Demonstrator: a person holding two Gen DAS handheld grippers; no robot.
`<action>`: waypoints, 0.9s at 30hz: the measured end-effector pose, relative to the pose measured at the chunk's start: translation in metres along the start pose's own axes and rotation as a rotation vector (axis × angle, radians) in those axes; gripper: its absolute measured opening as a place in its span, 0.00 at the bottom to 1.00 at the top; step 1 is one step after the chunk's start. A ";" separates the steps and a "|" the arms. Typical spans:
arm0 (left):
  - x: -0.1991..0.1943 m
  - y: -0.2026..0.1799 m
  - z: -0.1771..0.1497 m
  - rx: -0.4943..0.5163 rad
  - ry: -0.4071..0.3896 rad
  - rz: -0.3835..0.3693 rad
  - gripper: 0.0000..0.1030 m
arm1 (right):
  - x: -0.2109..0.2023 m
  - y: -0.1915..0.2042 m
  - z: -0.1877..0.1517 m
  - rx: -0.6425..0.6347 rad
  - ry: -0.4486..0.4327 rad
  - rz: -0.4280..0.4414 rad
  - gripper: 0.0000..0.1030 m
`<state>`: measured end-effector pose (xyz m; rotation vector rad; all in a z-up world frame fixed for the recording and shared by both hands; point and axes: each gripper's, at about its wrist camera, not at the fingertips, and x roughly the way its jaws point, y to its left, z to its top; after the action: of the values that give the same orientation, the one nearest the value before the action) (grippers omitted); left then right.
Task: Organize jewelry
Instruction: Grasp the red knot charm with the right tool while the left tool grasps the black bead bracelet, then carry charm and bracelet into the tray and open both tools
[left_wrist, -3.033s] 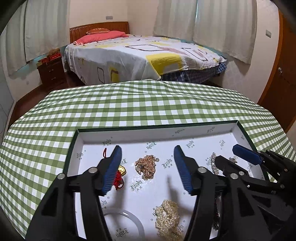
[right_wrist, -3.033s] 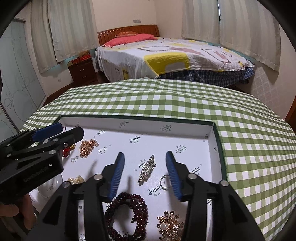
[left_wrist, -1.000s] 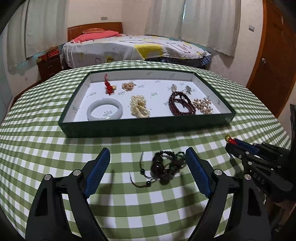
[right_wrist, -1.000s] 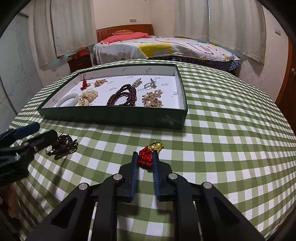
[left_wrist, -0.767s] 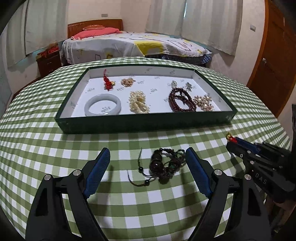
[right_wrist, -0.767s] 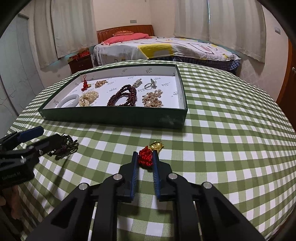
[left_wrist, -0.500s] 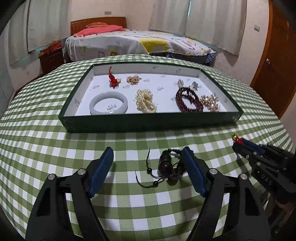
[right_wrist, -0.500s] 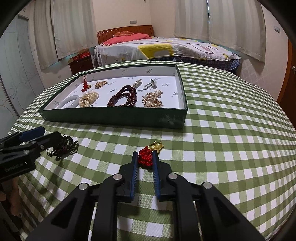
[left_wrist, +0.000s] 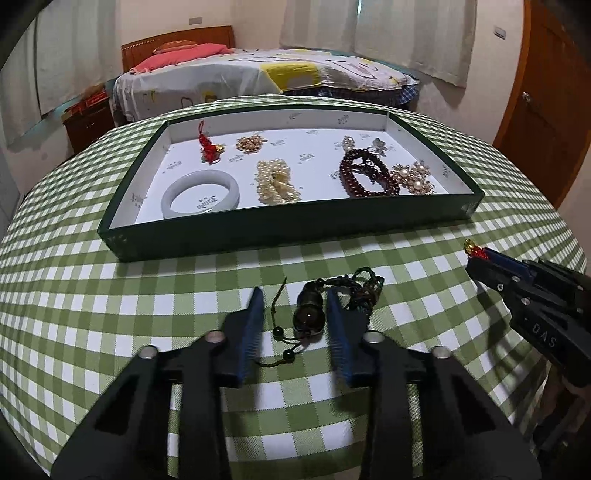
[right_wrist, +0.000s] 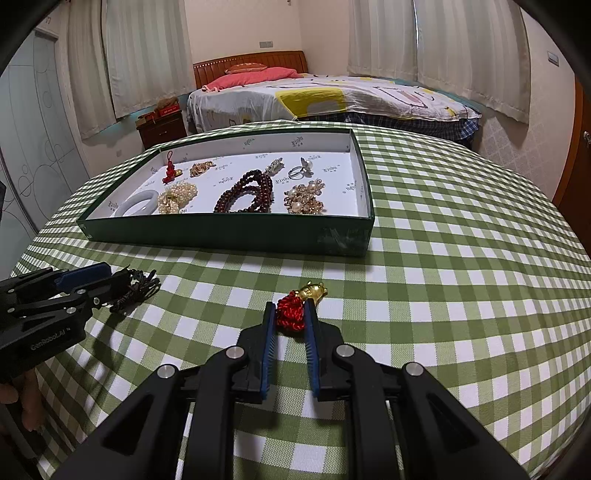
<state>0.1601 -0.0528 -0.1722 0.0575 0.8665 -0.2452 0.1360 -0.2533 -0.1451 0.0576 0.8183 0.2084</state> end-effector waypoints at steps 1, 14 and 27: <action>0.000 0.000 0.000 0.005 -0.002 -0.002 0.21 | 0.000 0.000 0.000 0.000 0.000 0.000 0.16; -0.010 0.002 0.002 -0.008 -0.038 -0.011 0.16 | -0.003 0.003 0.001 -0.005 -0.010 0.006 0.15; -0.035 0.007 0.016 -0.031 -0.117 -0.022 0.16 | -0.015 0.014 0.013 -0.022 -0.057 0.025 0.15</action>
<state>0.1523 -0.0423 -0.1357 0.0044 0.7545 -0.2529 0.1333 -0.2424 -0.1240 0.0529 0.7585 0.2388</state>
